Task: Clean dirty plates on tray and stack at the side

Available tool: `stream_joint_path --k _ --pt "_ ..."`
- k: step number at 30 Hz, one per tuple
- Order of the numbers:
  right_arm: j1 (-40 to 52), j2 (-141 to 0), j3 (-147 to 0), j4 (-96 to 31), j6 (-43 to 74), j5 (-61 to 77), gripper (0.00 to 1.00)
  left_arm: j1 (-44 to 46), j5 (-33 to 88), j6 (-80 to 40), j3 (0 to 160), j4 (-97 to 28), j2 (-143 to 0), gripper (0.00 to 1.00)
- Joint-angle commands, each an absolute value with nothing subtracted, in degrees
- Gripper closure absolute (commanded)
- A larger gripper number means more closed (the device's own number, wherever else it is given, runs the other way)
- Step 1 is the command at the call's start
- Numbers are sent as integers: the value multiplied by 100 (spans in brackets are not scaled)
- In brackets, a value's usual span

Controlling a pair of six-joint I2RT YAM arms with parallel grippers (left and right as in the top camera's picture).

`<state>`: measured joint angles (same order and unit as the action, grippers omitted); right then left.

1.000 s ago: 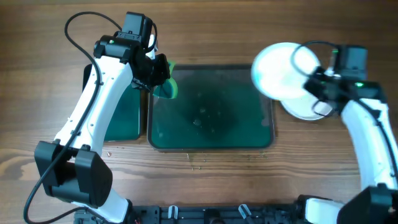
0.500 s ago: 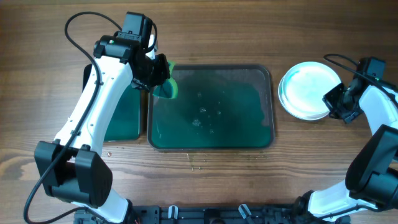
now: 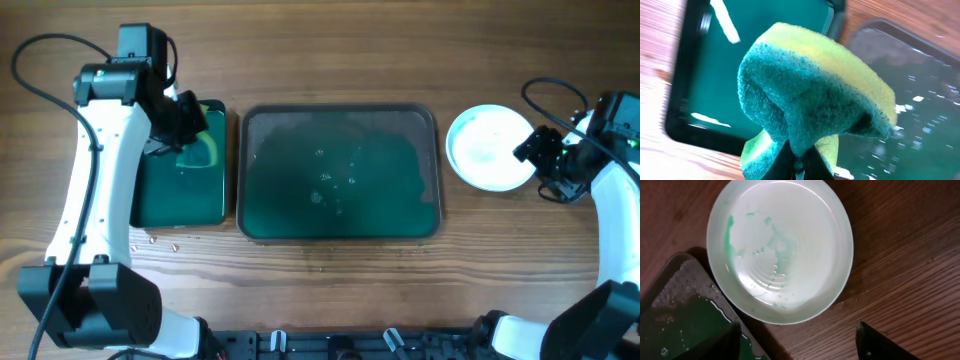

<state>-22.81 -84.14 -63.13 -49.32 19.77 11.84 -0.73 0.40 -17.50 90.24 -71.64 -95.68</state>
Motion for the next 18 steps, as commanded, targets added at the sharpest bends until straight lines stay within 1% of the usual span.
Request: stream_joint_path --k 1,4,8,9,10,12,16,18 --pt "-2268 -8313 -6427 -4967 1754 1374 26 -248 -604 -888 8986 -7046 -9642 96" --pt "-2257 -8313 -6427 -4978 1640 1737 26 -373 -602 -613 8853 -6716 -9837 96" --pt "-2058 -8313 -6427 -4978 1525 1747 25 -436 -582 -613 8149 -5894 -10221 95" --pt "-2005 -8313 -6427 -4978 1507 1745 25 -434 -580 -617 7946 -5690 -10342 87" --pt "-1959 -8313 -6427 -4978 1505 1747 25 -434 -580 -617 7760 -5546 -10453 82" --pt "-1855 -8313 -6427 -4932 1498 1747 24 -436 -582 -617 7518 -5358 -10624 77" --pt "-1673 -8302 -6458 -4901 1446 1747 20 -436 -591 -615 7561 -5271 -10578 70" --pt "-1575 -8285 -6576 -5000 1321 1747 17 -436 -593 -615 7769 -5415 -10447 63"
